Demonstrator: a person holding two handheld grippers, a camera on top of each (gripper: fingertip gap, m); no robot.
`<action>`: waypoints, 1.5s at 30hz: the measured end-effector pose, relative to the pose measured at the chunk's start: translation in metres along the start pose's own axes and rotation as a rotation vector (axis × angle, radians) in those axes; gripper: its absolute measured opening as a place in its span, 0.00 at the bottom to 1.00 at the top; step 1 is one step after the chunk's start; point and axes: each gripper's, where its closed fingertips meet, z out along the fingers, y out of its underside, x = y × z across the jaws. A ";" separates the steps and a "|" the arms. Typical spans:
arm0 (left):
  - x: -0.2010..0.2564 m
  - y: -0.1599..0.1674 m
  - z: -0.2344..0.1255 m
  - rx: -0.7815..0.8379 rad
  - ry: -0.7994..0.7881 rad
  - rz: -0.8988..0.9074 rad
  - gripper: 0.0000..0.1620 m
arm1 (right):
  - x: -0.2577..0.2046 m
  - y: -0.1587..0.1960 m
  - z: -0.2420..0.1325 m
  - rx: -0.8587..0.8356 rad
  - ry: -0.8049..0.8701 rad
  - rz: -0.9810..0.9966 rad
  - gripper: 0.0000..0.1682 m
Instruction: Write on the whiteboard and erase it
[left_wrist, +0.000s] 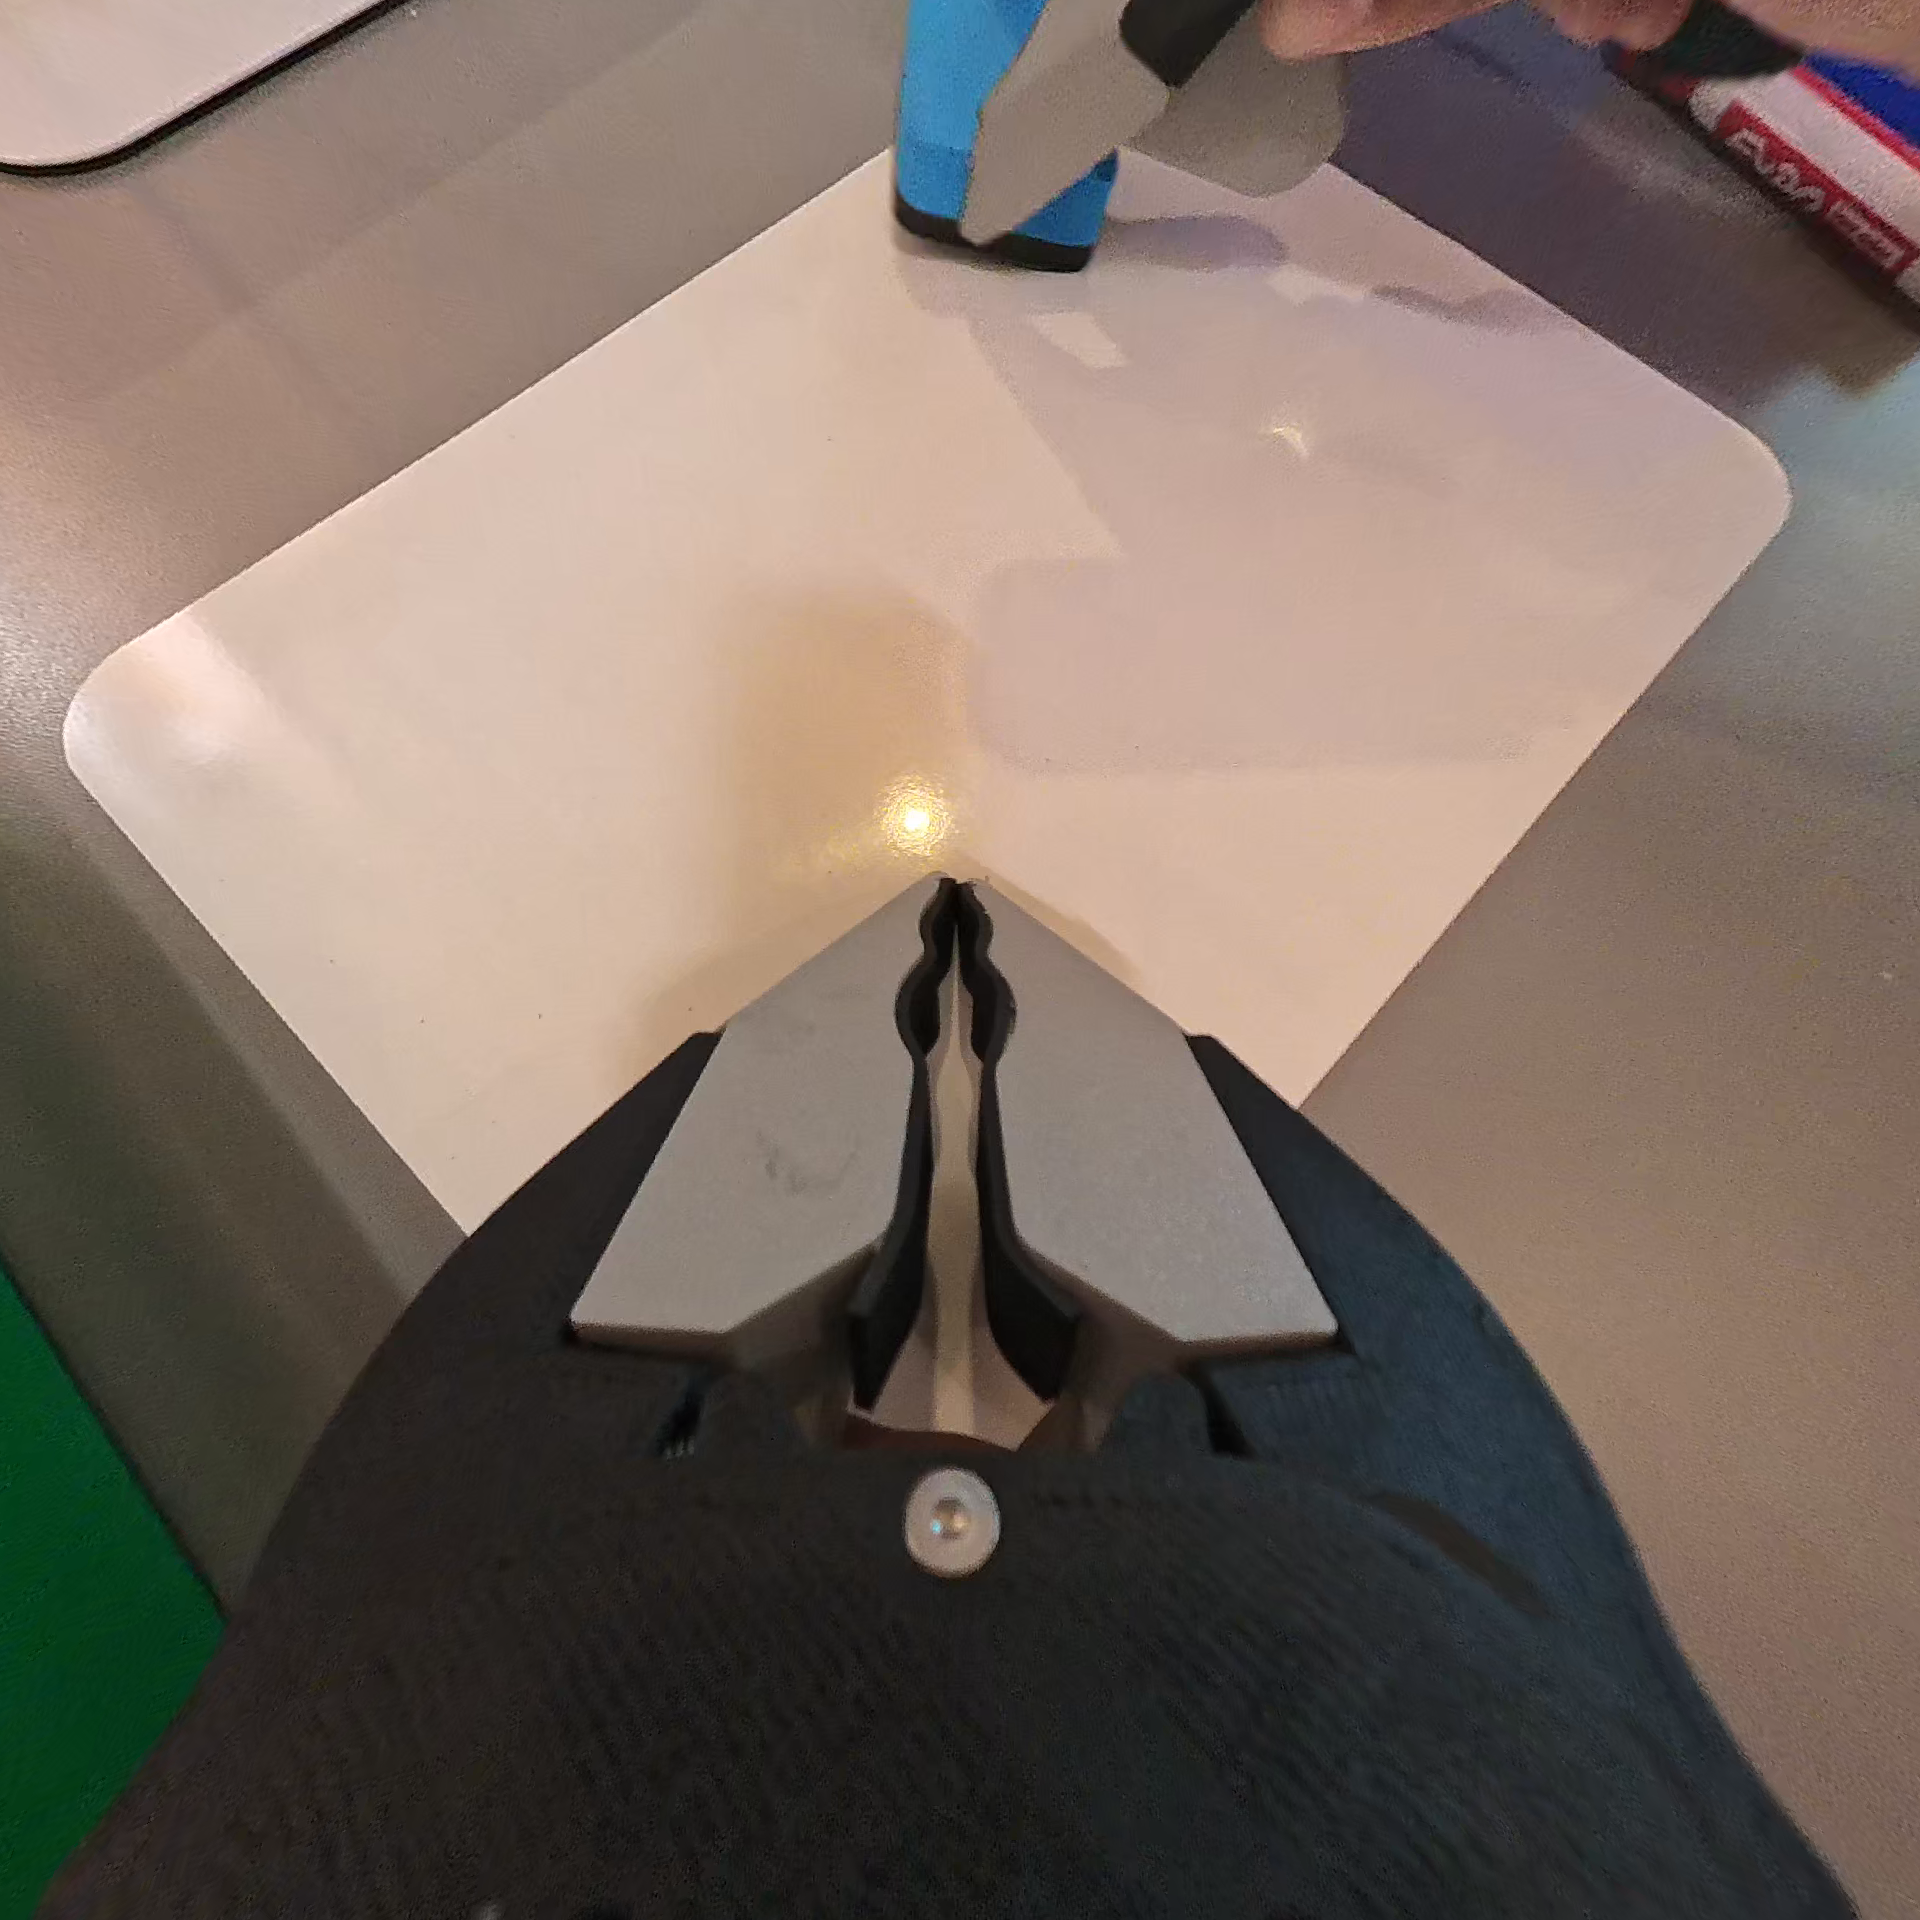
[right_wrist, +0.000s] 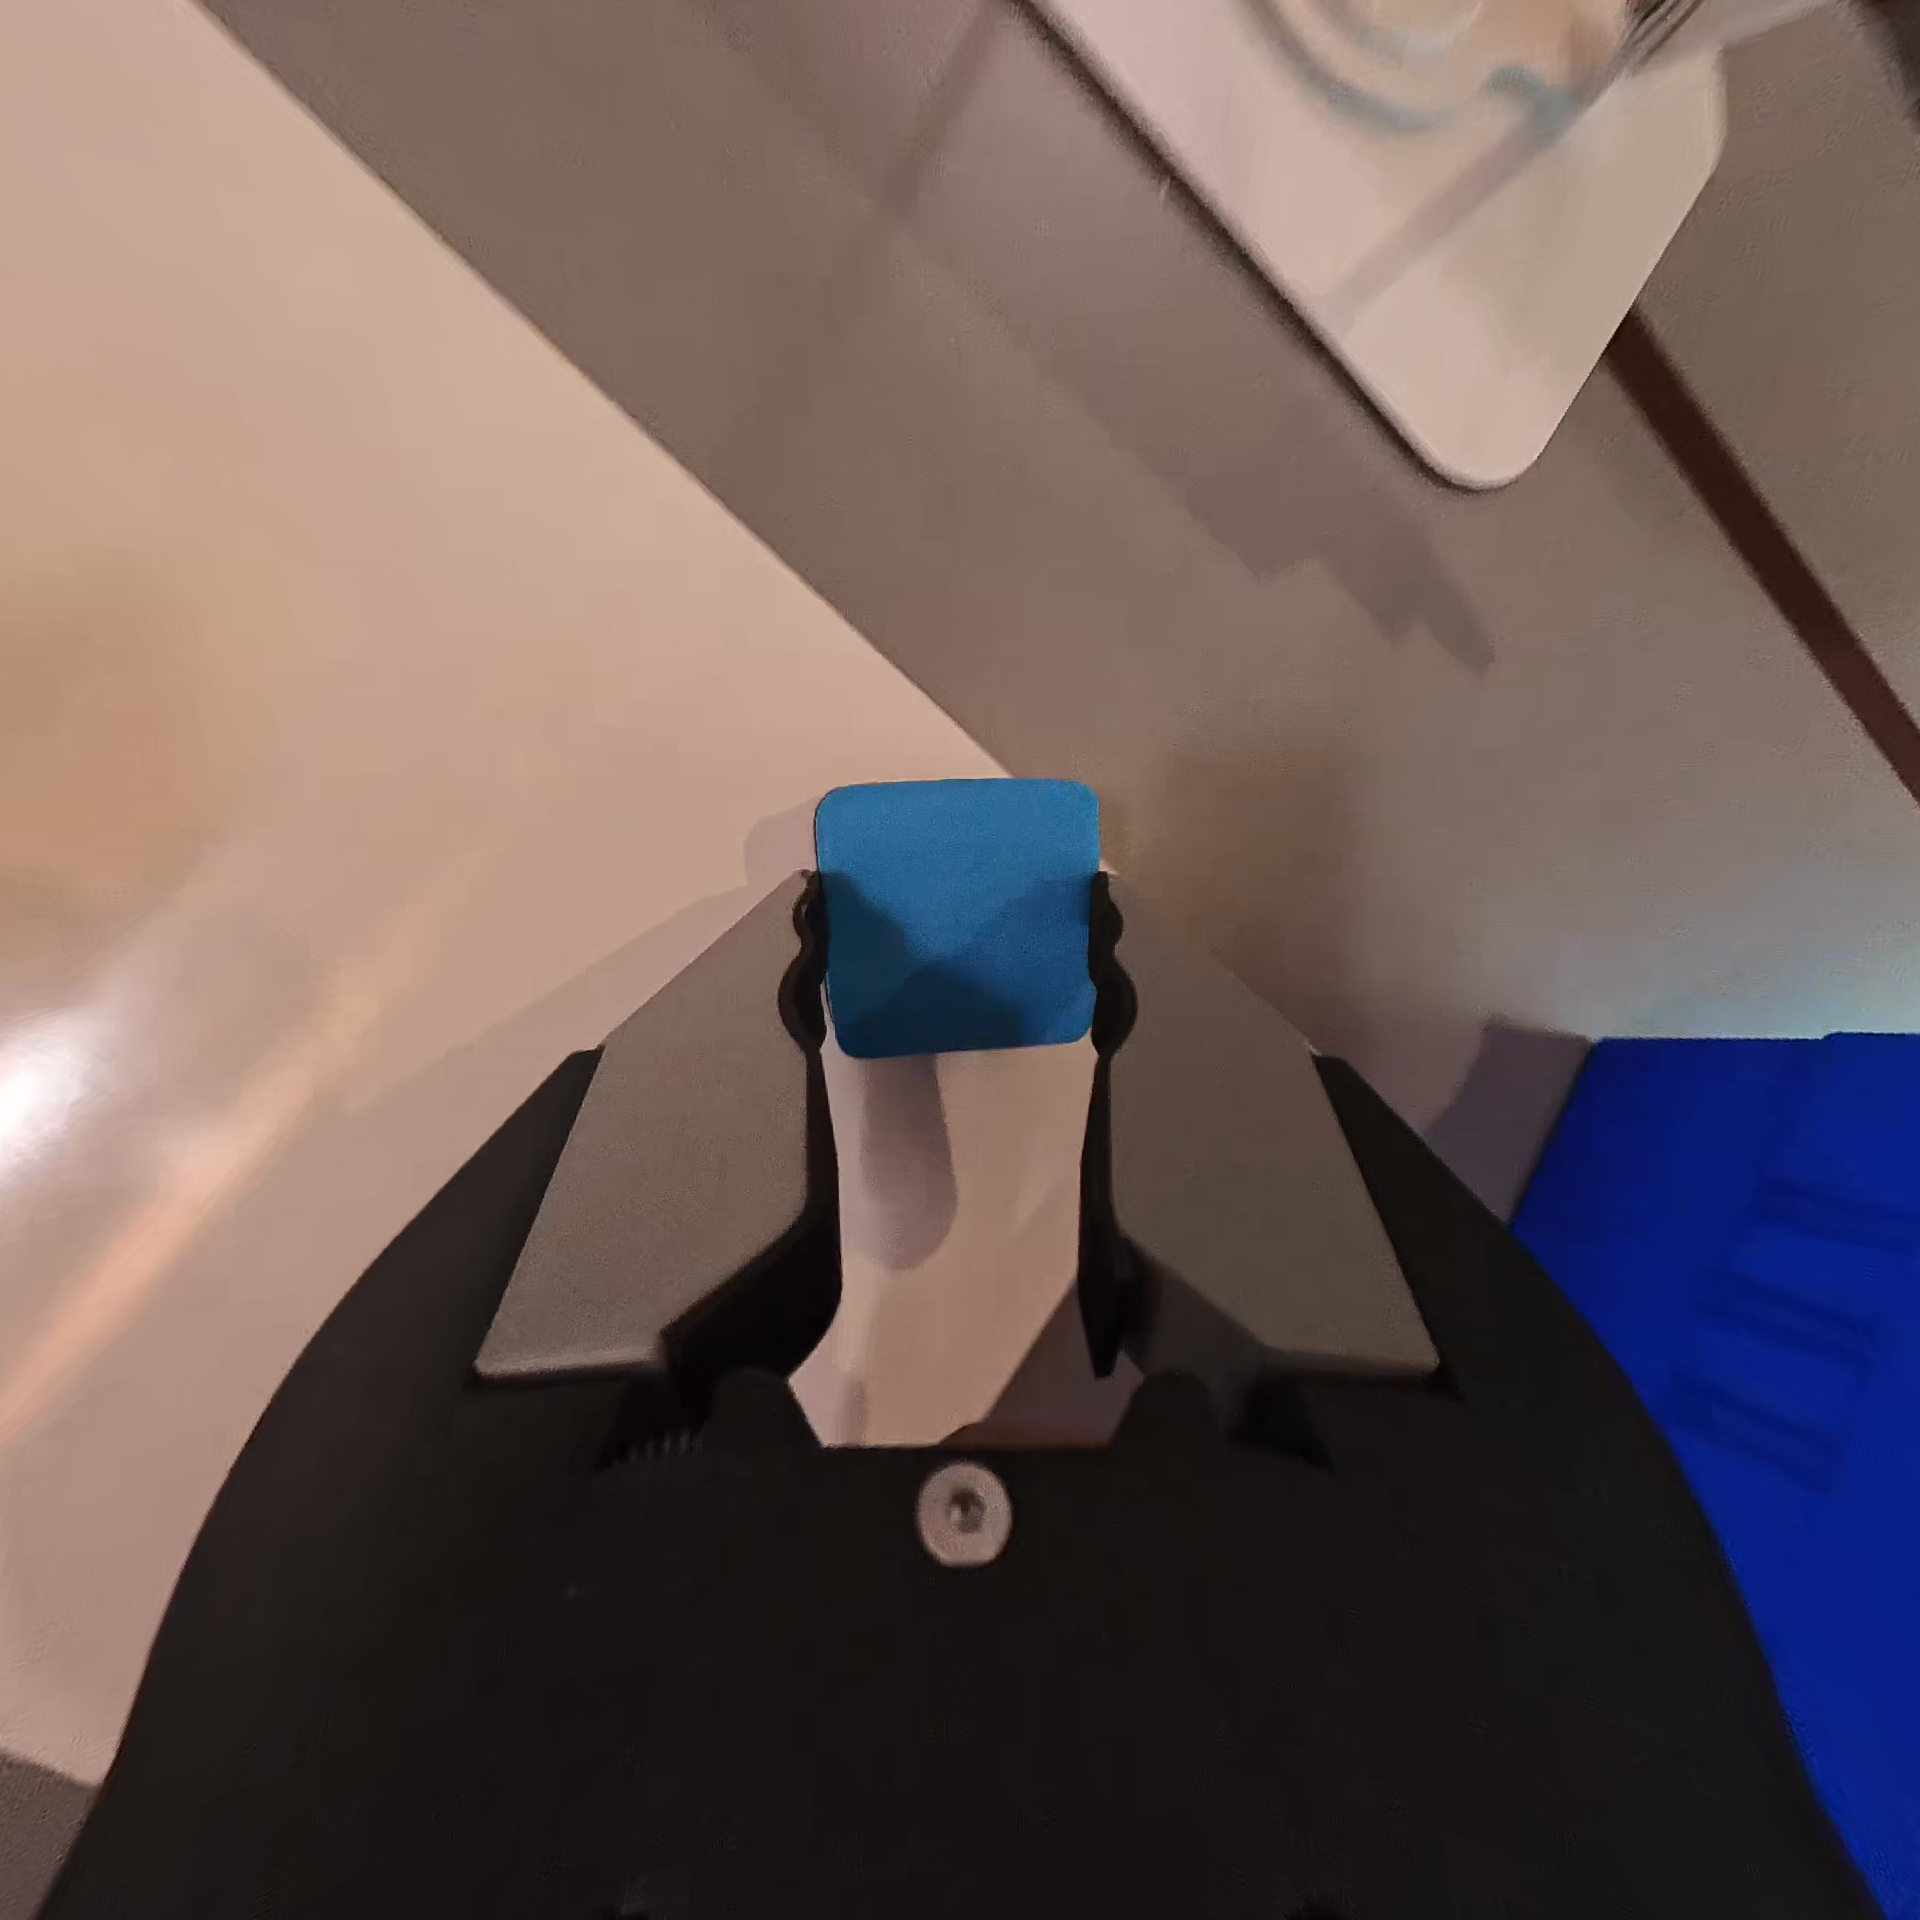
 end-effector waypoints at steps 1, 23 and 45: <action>0.001 0.000 0.000 0.000 0.009 -0.004 0.00 | -0.001 -0.009 -0.005 0.088 0.000 0.029 0.29; 0.004 0.000 0.000 0.001 0.017 0.015 0.00 | 0.011 -0.023 -0.060 0.626 0.086 0.133 0.29; 0.005 0.000 0.000 0.001 0.037 0.008 0.00 | 0.039 -0.037 -0.022 0.474 0.068 0.077 0.29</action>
